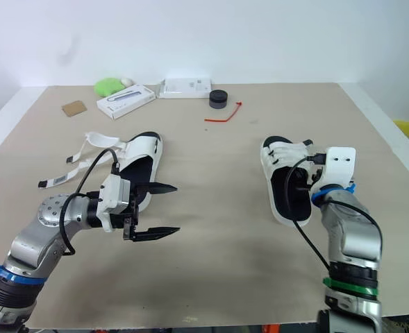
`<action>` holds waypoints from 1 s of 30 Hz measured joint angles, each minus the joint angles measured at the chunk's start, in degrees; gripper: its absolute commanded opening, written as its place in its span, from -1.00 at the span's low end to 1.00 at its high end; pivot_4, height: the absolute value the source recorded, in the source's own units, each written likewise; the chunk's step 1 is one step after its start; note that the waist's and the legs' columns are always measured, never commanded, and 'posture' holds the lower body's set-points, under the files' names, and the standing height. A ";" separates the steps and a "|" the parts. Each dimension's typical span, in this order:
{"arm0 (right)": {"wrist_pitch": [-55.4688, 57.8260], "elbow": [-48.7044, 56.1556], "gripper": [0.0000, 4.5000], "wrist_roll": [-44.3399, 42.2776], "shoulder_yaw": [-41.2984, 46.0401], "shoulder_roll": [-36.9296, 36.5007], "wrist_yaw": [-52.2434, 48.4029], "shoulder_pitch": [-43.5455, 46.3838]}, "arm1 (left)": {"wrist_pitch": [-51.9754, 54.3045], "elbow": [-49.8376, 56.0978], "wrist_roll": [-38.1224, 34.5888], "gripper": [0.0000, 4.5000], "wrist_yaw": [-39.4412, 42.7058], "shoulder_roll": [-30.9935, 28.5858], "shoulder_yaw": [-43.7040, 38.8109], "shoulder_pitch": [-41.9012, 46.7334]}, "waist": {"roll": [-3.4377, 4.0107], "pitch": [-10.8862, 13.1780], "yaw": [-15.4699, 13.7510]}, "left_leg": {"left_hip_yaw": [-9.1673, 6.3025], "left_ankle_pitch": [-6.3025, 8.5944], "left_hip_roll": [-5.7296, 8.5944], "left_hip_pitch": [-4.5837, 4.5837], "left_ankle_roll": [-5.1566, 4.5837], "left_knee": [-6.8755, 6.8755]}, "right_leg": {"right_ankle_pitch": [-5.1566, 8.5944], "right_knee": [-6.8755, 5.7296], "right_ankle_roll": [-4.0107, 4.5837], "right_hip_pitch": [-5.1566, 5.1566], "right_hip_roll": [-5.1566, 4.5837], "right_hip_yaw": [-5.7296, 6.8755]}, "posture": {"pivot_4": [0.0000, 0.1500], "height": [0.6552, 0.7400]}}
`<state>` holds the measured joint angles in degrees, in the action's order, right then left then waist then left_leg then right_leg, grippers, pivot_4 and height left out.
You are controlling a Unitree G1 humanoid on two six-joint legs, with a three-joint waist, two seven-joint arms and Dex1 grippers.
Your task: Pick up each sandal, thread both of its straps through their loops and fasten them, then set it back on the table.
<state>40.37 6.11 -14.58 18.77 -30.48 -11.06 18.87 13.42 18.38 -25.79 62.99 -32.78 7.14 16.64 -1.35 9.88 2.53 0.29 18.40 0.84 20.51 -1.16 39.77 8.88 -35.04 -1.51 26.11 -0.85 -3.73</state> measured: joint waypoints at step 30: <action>0.78 -6.56 0.98 -2.06 -9.45 -13.39 -21.53 3.93 | -4.16 -3.66 1.42 1.00 -0.18 0.01 0.77 -1.03 | -0.10 0.03 0.08 | 0.67 0.08 -0.31 -0.25 -0.16 0.09 | 0.03 0.03 -0.37 -0.36 0.43 -0.54 | 1.00 1.00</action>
<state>41.14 -0.44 -16.64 9.32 -43.87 -32.58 22.80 9.26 14.72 -24.36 62.81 -32.77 7.92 15.61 -1.46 9.91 2.61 0.95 18.48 0.53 20.26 -1.32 39.86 8.91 -35.00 -1.88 25.75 -0.42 -4.28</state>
